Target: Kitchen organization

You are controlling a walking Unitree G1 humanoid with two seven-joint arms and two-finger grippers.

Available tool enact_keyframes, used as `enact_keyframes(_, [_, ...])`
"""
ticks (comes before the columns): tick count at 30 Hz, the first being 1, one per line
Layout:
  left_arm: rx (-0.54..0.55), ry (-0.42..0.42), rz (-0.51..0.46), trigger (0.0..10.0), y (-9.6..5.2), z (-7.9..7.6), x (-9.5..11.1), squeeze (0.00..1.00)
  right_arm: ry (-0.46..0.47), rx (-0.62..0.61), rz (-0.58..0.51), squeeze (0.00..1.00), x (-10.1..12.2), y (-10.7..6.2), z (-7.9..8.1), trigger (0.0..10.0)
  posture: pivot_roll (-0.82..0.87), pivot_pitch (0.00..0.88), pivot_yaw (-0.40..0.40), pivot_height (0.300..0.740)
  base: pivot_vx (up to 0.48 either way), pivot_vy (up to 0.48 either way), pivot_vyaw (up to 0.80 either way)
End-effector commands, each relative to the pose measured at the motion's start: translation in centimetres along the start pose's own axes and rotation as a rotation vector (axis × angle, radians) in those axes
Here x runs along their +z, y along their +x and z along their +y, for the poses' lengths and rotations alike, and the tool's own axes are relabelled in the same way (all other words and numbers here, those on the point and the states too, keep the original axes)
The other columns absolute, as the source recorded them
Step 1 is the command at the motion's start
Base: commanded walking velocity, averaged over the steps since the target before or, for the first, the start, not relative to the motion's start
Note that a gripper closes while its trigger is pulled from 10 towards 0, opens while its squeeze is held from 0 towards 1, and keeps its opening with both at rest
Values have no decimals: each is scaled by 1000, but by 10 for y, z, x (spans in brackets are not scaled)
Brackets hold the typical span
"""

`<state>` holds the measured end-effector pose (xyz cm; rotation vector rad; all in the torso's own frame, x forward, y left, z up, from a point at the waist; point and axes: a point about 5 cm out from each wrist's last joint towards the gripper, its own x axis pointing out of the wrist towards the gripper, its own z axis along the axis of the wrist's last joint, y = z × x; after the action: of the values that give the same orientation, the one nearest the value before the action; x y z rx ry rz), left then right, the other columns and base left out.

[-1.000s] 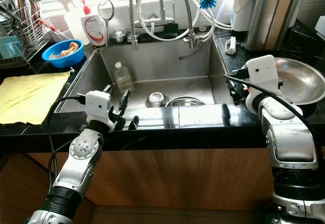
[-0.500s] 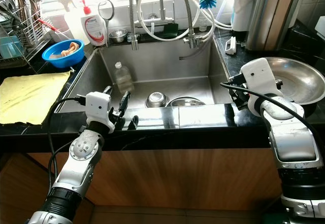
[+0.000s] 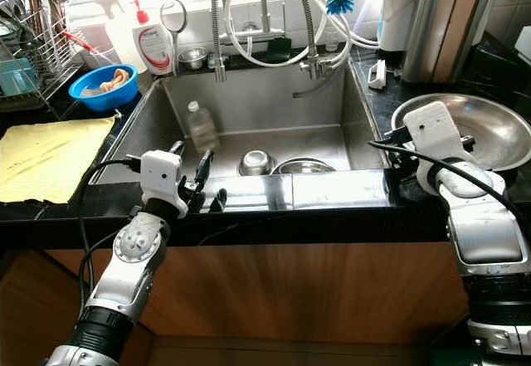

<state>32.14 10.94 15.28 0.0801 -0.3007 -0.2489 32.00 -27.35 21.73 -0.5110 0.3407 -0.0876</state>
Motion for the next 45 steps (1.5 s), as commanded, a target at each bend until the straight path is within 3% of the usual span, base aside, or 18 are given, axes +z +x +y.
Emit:
enact_keyframes(1, [11, 5, 6, 10000, -2, 5, 0, 0, -10, 2, -5, 0, 0, 1, 1, 0, -272, 0, 127, 740, 0, 0, 0])
enact_keyframes(43, [23, 11, 14, 10000, -2, 8, -1, 0, 11, 43, -53, 0, 9, 4, 12, 0, -266, 0, 125, 740, 0, 0, 0])
enact_keyframes(44, [24, 10, 14, 10000, -2, 8, -1, 0, 6, 31, -67, 0, 12, 4, 11, 1098, -265, 0, 125, 740, 0, 0, 0])
enact_keyframes(45, [24, 10, 13, 10000, -2, 8, -1, 0, -2, 20, -83, 0, 15, 3, 10, 4627, -265, 0, 125, 740, 0, 0, 0])
